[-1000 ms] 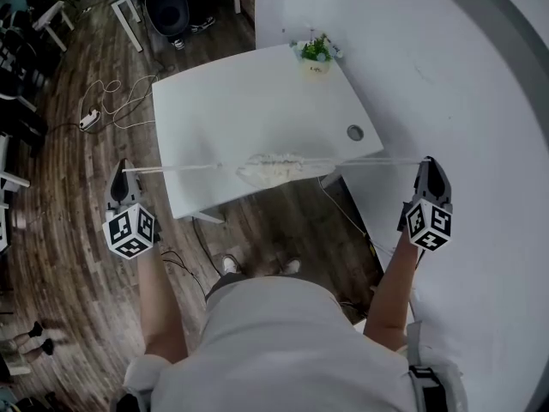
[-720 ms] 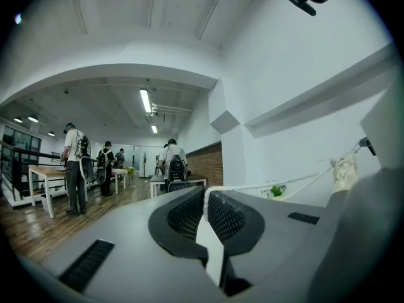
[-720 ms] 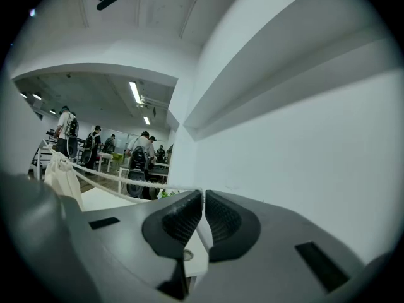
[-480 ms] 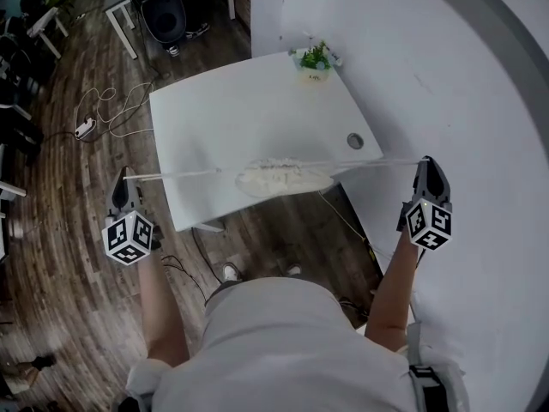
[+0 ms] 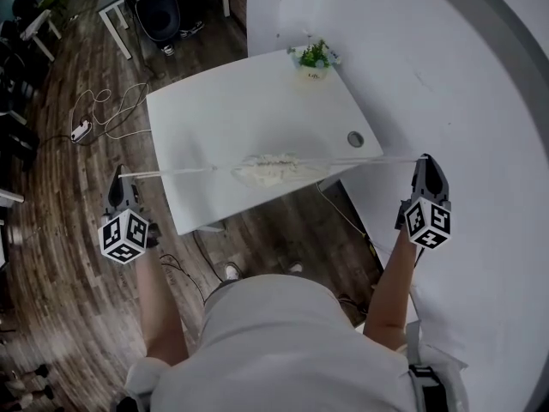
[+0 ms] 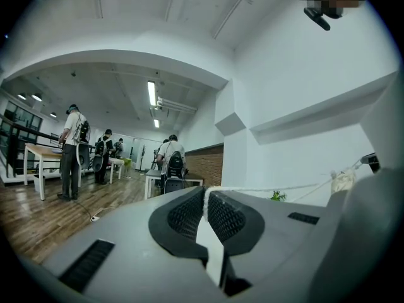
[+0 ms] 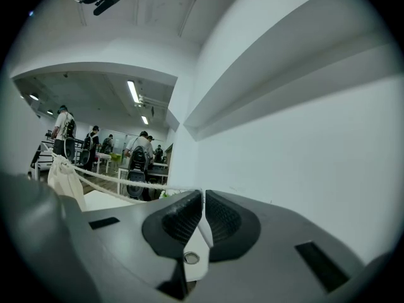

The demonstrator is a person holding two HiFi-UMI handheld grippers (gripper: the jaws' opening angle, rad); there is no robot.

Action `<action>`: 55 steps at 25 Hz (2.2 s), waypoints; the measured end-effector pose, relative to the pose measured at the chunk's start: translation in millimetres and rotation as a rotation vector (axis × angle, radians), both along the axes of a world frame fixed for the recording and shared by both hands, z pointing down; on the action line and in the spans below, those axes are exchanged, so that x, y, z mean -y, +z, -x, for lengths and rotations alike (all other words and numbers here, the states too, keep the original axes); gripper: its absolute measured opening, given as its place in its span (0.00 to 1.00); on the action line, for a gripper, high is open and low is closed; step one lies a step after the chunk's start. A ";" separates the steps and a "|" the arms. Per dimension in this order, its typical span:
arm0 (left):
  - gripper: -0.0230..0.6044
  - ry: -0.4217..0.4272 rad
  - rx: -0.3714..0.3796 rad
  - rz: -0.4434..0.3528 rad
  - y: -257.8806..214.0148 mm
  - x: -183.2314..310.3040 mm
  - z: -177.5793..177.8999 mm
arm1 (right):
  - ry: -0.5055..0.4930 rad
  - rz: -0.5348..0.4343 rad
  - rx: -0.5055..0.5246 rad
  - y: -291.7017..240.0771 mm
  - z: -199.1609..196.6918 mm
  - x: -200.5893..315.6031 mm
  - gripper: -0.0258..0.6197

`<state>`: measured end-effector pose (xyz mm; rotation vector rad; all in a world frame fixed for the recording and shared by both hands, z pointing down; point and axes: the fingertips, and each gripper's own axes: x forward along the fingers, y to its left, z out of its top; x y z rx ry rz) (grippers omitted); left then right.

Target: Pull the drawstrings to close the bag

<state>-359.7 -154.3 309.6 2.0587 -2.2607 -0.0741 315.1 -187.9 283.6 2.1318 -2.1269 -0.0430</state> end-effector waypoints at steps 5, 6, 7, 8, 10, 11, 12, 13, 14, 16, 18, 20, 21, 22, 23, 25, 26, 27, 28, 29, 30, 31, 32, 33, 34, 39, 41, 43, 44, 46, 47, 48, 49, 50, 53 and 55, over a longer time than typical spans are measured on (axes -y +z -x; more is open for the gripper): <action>0.06 0.023 0.012 -0.003 -4.4 5.8 -3.0 | 0.019 -0.009 0.007 -6.7 -4.9 -6.4 0.10; 0.06 0.025 0.014 -0.006 -5.4 7.3 -3.8 | 0.022 -0.011 0.012 -6.4 -6.2 -6.9 0.10; 0.06 0.026 0.014 -0.010 -6.3 8.1 -4.5 | 0.025 -0.013 0.021 -5.2 -7.6 -7.7 0.10; 0.06 0.024 0.015 -0.015 -7.3 7.6 -5.0 | 0.025 -0.016 0.032 -3.5 -9.2 -9.2 0.10; 0.06 0.020 0.011 -0.032 -11.1 3.0 -4.8 | 0.024 -0.025 0.053 -2.3 -11.4 -14.9 0.10; 0.06 0.019 0.007 -0.046 -14.5 0.1 -4.4 | 0.024 -0.031 0.064 -3.3 -12.2 -18.1 0.10; 0.06 0.018 0.006 -0.063 -19.2 -2.5 -4.1 | 0.025 -0.037 0.075 -4.8 -12.9 -20.8 0.10; 0.06 0.018 0.008 -0.080 -24.1 -4.5 -4.0 | 0.025 -0.043 0.088 -6.0 -13.7 -22.5 0.10; 0.06 0.019 0.009 -0.093 -28.1 -5.5 -4.3 | 0.026 -0.047 0.102 -6.7 -14.6 -23.5 0.10; 0.06 0.020 0.005 -0.102 -31.7 -6.3 -5.0 | 0.023 -0.051 0.123 -5.7 -16.1 -23.0 0.10; 0.06 0.012 0.002 -0.101 -32.3 -9.1 -3.8 | 0.015 -0.046 0.132 -2.2 -15.2 -20.7 0.10; 0.06 0.006 -0.006 -0.102 -32.4 -10.9 -2.4 | 0.009 -0.042 0.132 -0.2 -14.4 -19.0 0.10; 0.06 0.005 -0.009 -0.104 -33.0 -11.3 -2.5 | 0.007 -0.042 0.132 -0.2 -14.7 -18.7 0.10; 0.06 0.007 -0.009 -0.106 -34.4 -12.0 -3.1 | 0.005 -0.043 0.131 -1.0 -15.4 -18.6 0.10; 0.06 0.011 -0.007 -0.110 -36.9 -13.2 -4.4 | 0.003 -0.046 0.130 -2.7 -16.6 -18.9 0.10; 0.06 0.028 0.002 -0.124 -44.5 -17.7 -9.6 | -0.001 -0.057 0.127 -8.5 -21.2 -20.9 0.10; 0.06 0.039 0.006 -0.132 -48.4 -20.3 -13.0 | -0.001 -0.065 0.126 -12.0 -24.4 -23.0 0.10; 0.06 0.049 0.008 -0.140 -51.6 -22.5 -15.9 | 0.001 -0.072 0.125 -15.1 -27.4 -25.4 0.10; 0.06 0.054 0.007 -0.148 -54.0 -24.6 -17.5 | 0.001 -0.077 0.125 -17.0 -29.3 -27.5 0.10; 0.06 0.055 0.003 -0.154 -55.6 -26.3 -18.0 | 0.000 -0.078 0.126 -17.1 -29.9 -28.8 0.10; 0.06 0.056 -0.002 -0.158 -56.6 -27.4 -17.8 | -0.002 -0.077 0.132 -15.5 -29.9 -29.2 0.10; 0.06 0.057 -0.007 -0.159 -56.9 -27.8 -17.8 | -0.004 -0.074 0.141 -13.3 -29.9 -29.3 0.10; 0.06 0.060 -0.011 -0.158 -56.7 -27.7 -18.3 | -0.004 -0.071 0.148 -11.2 -30.5 -29.5 0.10; 0.06 0.064 -0.012 -0.155 -56.0 -27.7 -19.5 | -0.003 -0.068 0.151 -9.8 -31.7 -29.9 0.10; 0.06 0.067 -0.011 -0.150 -55.1 -28.4 -20.9 | -0.003 -0.066 0.149 -9.4 -33.0 -30.3 0.10; 0.06 0.071 -0.004 -0.139 -53.8 -34.5 -21.3 | -0.018 -0.069 0.115 -17.5 -32.1 -29.2 0.10; 0.06 0.071 -0.007 -0.139 -55.4 -35.5 -21.2 | -0.021 -0.067 0.126 -15.5 -31.7 -29.9 0.10; 0.06 0.071 -0.010 -0.141 -56.5 -38.5 -25.4 | -0.026 -0.062 0.145 -8.8 -35.7 -30.5 0.10; 0.06 0.073 -0.010 -0.142 -56.7 -39.7 -27.5 | -0.030 -0.060 0.150 -6.2 -37.7 -30.2 0.10; 0.06 0.071 -0.009 -0.138 -57.1 -42.6 -28.6 | -0.042 -0.059 0.157 -4.7 -38.4 -28.4 0.10; 0.06 0.069 -0.011 -0.136 -57.3 -44.6 -28.5 | -0.048 -0.059 0.160 -5.2 -37.6 -27.1 0.10; 0.06 0.065 -0.014 -0.133 -58.0 -45.8 -28.8 | -0.054 -0.062 0.168 -5.8 -37.1 -25.4 0.10; 0.06 0.063 -0.018 -0.131 -59.4 -45.1 -29.9 | -0.060 -0.066 0.181 -6.0 -37.3 -22.9 0.10; 0.06 0.063 -0.024 -0.131 -61.9 -42.4 -31.9 | -0.062 -0.071 0.193 -5.6 -38.1 -19.9 0.10; 0.06 0.078 -0.025 -0.139 -73.7 -32.3 -42.5 | -0.045 -0.077 0.208 -1.6 -42.8 -13.5 0.10; 0.06 0.088 -0.017 -0.146 -81.2 -32.3 -48.1 | -0.038 -0.075 0.213 1.2 -44.8 -12.1 0.10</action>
